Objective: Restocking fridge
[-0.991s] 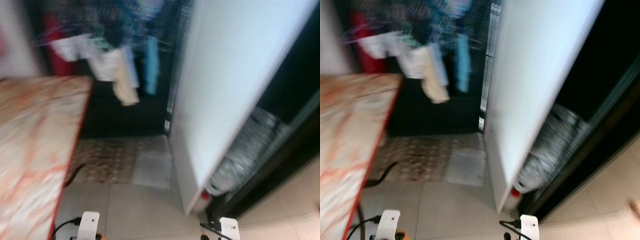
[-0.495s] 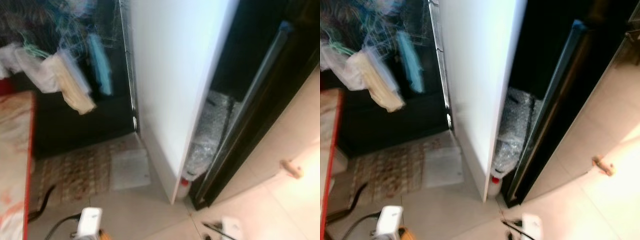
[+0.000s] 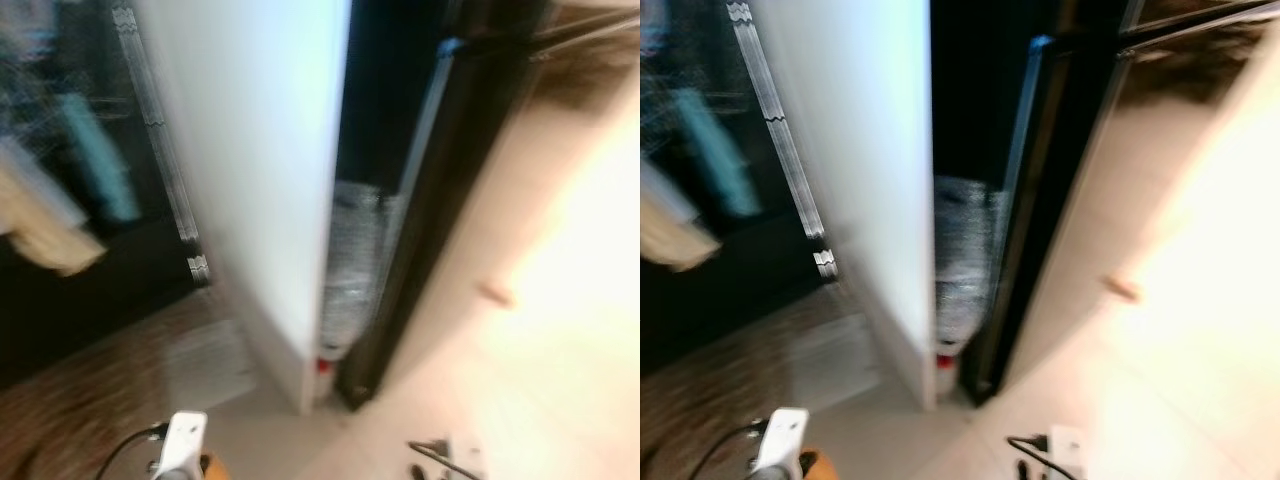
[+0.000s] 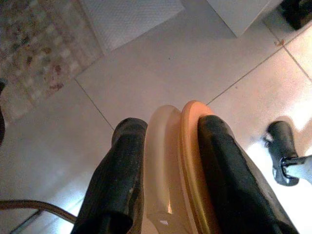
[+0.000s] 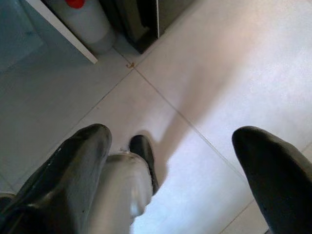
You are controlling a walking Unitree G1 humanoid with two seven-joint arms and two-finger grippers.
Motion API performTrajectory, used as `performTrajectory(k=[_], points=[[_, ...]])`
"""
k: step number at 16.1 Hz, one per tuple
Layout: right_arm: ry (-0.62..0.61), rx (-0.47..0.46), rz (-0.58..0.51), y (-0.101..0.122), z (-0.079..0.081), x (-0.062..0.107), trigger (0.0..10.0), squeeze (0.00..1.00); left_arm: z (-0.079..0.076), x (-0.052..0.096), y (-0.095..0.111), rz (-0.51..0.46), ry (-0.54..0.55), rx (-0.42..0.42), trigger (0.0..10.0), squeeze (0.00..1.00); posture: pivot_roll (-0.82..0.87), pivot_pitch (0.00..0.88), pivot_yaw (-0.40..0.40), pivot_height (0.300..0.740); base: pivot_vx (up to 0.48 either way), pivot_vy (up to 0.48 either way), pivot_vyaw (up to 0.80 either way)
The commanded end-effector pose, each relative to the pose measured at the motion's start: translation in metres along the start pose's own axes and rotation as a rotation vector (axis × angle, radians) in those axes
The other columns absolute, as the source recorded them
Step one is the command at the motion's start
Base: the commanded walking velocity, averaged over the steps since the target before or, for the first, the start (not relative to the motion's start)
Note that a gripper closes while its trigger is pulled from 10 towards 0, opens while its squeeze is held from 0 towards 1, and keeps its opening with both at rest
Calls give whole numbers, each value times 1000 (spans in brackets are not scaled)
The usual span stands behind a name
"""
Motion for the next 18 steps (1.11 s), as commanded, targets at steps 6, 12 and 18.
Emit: performTrajectory(k=[6,12,18], points=[[-19,-9,9,-3,-7,1,10000,0,-8,1,-11,51,-26,-12,10000,0,-110,21,9,740,0,0,-788],[-18,-6,10,-3,-7,1,10000,0,-7,2,-12,54,-22,-5,10000,0,-110,22,8,740,0,0,-790],[-20,-8,1,-2,-8,2,10000,0,-8,2,-12,55,-22,-2,10000,0,-111,23,6,740,0,0,-131]])
Point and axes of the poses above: a point about 5 cm out from each wrist's last joint towards the gripper, its own x axis pointing back from the gripper into the wrist, its own y axis along the axis of the wrist's last joint, z = x × y, the point moved 1 cm from there along -x, pointing out of the wrist towards the gripper, and after that the axes turned 12 degrees about -x, right-handed, at the moved point
